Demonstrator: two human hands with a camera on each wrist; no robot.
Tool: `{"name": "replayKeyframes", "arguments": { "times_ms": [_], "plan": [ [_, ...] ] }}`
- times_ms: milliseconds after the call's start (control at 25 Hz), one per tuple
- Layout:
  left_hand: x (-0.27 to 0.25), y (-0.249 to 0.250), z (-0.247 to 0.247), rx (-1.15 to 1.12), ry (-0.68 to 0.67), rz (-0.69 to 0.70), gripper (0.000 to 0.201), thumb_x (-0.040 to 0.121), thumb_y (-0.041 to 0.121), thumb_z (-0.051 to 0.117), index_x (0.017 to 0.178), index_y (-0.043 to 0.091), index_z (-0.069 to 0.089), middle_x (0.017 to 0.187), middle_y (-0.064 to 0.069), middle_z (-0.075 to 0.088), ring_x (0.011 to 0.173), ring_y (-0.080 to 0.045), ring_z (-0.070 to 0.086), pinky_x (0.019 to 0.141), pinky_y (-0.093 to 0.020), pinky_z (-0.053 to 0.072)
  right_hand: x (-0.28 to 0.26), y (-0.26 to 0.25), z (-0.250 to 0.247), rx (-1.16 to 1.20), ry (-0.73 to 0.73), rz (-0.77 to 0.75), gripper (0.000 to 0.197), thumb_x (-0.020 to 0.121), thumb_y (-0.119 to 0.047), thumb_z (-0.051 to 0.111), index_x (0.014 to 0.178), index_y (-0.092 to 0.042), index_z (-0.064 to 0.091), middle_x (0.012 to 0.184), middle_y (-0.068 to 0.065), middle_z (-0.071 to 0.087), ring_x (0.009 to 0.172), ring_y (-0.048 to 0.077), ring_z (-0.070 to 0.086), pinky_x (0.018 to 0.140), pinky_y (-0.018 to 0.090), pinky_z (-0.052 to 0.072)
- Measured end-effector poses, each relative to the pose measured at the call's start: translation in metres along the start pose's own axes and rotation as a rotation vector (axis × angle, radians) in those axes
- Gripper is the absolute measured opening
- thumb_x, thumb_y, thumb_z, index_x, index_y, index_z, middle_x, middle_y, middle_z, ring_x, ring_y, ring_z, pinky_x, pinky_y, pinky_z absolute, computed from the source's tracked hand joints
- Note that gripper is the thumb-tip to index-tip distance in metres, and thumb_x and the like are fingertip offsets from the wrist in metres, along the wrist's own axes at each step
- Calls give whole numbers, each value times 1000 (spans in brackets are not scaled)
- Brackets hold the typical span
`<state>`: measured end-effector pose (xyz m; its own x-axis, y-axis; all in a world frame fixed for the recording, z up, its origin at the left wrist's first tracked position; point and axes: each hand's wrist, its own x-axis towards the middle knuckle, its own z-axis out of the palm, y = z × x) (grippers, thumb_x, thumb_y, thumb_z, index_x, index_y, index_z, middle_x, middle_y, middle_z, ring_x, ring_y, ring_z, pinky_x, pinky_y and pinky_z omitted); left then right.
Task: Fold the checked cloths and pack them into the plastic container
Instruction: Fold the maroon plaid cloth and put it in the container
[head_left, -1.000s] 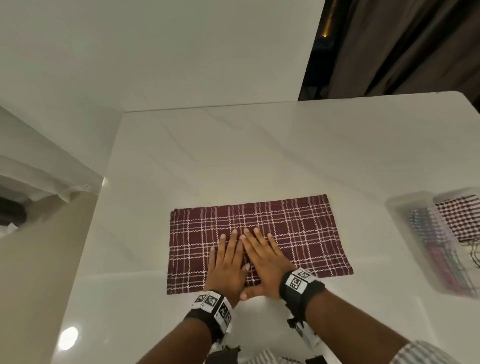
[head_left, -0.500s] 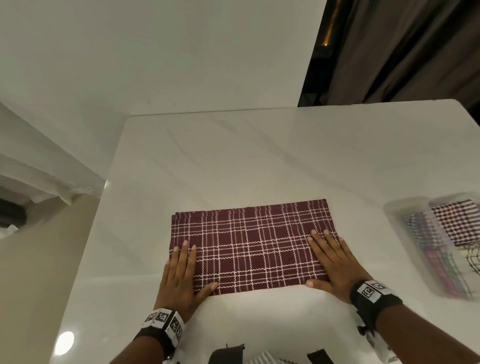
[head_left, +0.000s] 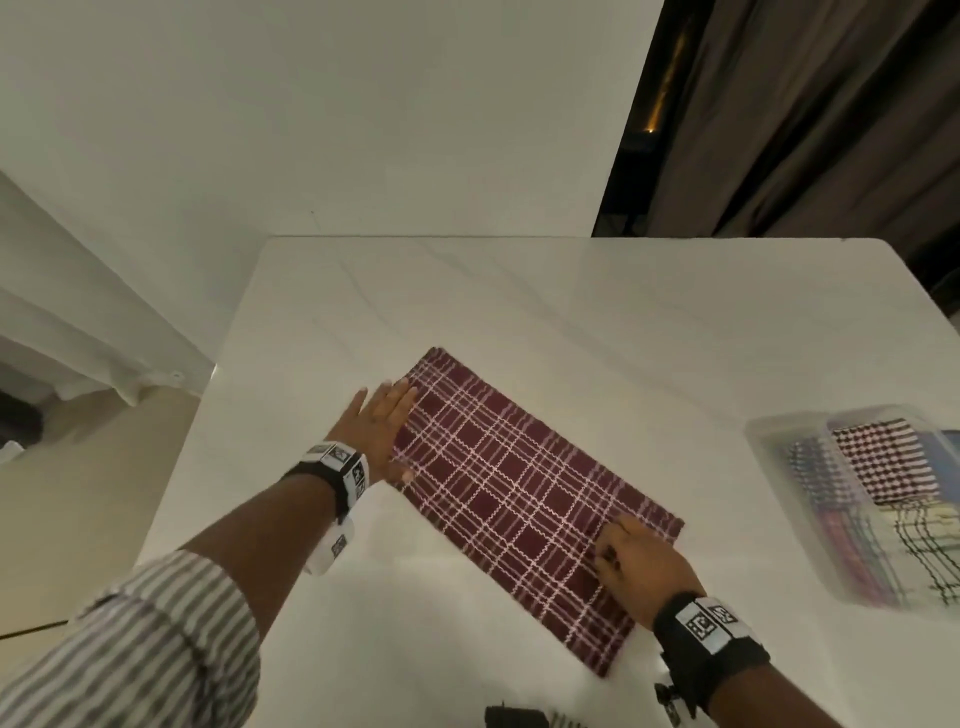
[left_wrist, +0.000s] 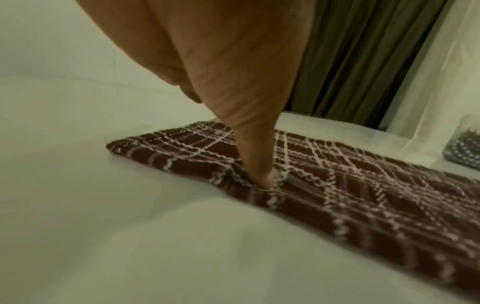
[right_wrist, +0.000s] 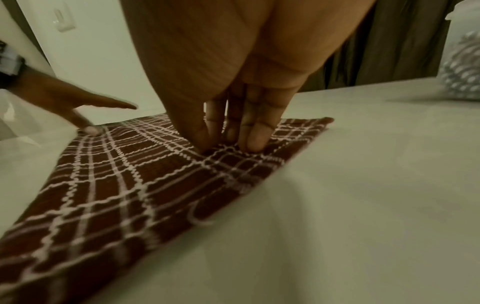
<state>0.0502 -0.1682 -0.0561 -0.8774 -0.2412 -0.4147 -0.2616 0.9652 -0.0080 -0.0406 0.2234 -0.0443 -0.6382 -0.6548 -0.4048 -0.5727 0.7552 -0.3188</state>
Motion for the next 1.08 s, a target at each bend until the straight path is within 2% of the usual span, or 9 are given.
{"name": "replayKeyframes", "arguments": {
  "times_ms": [120, 240, 320, 480, 560, 640, 800, 960, 1080],
  "plan": [
    [10, 37, -21, -100, 185, 20, 95, 91, 36, 63, 156, 18, -4, 165, -3, -4, 152, -22, -3, 124, -40, 0, -12, -34, 28, 255, -48, 94, 14, 91, -29, 57, 78, -33, 53, 85, -12, 58, 74, 4, 56, 64, 16, 45],
    [-17, 77, 2, -288, 220, 99, 83, 90, 35, 65, 155, 20, 16, 164, -1, 10, 151, -23, 10, 124, -40, 10, -17, -65, 46, 687, -137, 209, 10, 90, -15, 64, 81, -19, 66, 80, 4, 71, 69, 21, 70, 69, 35, 60],
    [-49, 97, 21, -397, 241, 125, 74, 89, 34, 66, 151, 22, 28, 160, 0, 24, 147, -21, 23, 122, -38, 18, -17, -74, 47, 795, -161, 181, 7, 91, -10, 64, 87, -14, 68, 82, 7, 72, 68, 20, 72, 71, 36, 61],
    [-113, 125, 52, -545, 220, 198, 42, 91, 31, 62, 130, 32, 47, 132, 12, 46, 120, -7, 46, 107, -31, 43, -15, -61, 41, 476, -18, -19, 16, 86, -21, 70, 91, -35, 64, 94, -14, 61, 79, 2, 58, 77, 13, 49],
    [-133, 130, 67, -591, 128, 237, 31, 91, 34, 61, 120, 34, 52, 123, 15, 46, 110, -4, 49, 99, -31, 47, -16, -49, 40, 311, -77, -92, 24, 82, -32, 73, 98, -41, 58, 107, -18, 52, 94, -1, 50, 90, 17, 46],
    [-145, 131, 79, -600, 55, 245, 35, 85, 42, 65, 117, 34, 52, 123, 16, 45, 111, -4, 46, 102, -29, 44, -17, -41, 40, 242, -171, -153, 40, 74, -43, 77, 108, -40, 55, 118, -19, 43, 109, 2, 43, 101, 21, 40],
    [-158, 140, 87, -492, 41, 225, 61, 68, 56, 66, 120, 32, 44, 126, 13, 39, 113, -6, 39, 103, -22, 37, -15, -42, 42, 90, -219, -240, 68, 60, -52, 78, 118, -35, 45, 123, -15, 35, 115, 6, 37, 103, 23, 40],
    [-161, 157, 79, -408, 100, 181, 47, 73, 39, 52, 117, 24, 42, 122, 6, 41, 110, -11, 40, 102, -26, 40, -15, -53, 46, -78, -186, -259, 74, 57, -48, 74, 119, -28, 41, 121, -8, 36, 109, 11, 39, 99, 26, 42],
    [-157, 161, 75, -356, 101, 170, 39, 77, 21, 51, 115, 20, 42, 121, 3, 42, 107, -16, 41, 101, -30, 40, -18, -60, 50, -132, -152, -234, 63, 62, -30, 66, 119, -24, 41, 121, -5, 37, 108, 14, 38, 99, 26, 40]
  ]
}}
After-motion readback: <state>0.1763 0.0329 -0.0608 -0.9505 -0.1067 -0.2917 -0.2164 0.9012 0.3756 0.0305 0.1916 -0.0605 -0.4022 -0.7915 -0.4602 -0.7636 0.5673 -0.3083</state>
